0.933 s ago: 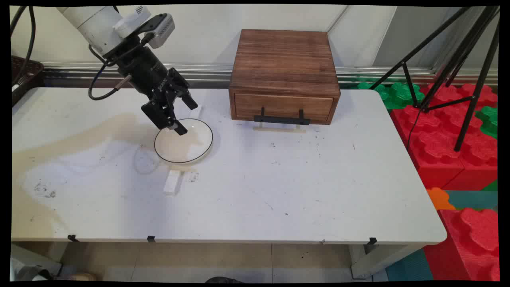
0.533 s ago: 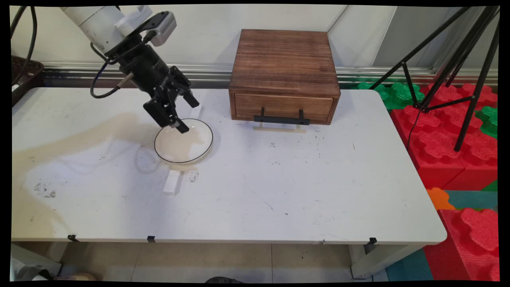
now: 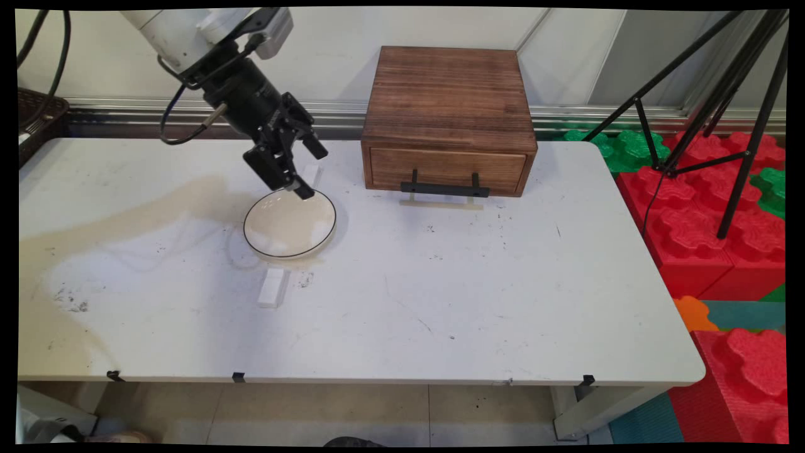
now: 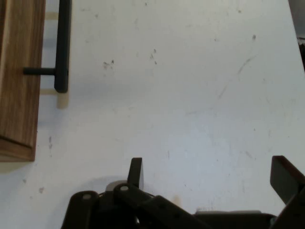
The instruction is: Open the drawer
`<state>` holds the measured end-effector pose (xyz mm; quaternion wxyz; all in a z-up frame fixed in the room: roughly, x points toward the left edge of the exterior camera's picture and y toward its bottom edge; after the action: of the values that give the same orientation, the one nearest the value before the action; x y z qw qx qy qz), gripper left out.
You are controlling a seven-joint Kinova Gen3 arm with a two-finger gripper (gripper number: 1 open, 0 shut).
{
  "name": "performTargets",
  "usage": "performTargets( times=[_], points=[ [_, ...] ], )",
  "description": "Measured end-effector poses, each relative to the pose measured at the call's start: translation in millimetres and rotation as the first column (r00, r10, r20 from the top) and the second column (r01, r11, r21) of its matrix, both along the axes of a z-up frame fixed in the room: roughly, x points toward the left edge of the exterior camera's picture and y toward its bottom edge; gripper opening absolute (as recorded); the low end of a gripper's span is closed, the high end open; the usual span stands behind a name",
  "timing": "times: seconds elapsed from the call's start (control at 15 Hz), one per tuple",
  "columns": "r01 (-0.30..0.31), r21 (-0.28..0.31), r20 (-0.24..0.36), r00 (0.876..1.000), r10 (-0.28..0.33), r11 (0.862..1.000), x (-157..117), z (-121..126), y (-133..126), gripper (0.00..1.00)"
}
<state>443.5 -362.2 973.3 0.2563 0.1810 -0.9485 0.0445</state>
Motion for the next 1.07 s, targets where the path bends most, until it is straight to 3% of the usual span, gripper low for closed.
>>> performTargets(
  times=[0.47, 1.07],
  points=[
    [-0.027, -0.011, 0.001, 1.000, 0.027, 1.000, -20.8, 0.9, -14.7, 1.00],
    [-0.047, -0.049, 0.036, 0.998, 0.049, 0.998, -61.0, -15.9, -54.9, 1.00]
  ],
)
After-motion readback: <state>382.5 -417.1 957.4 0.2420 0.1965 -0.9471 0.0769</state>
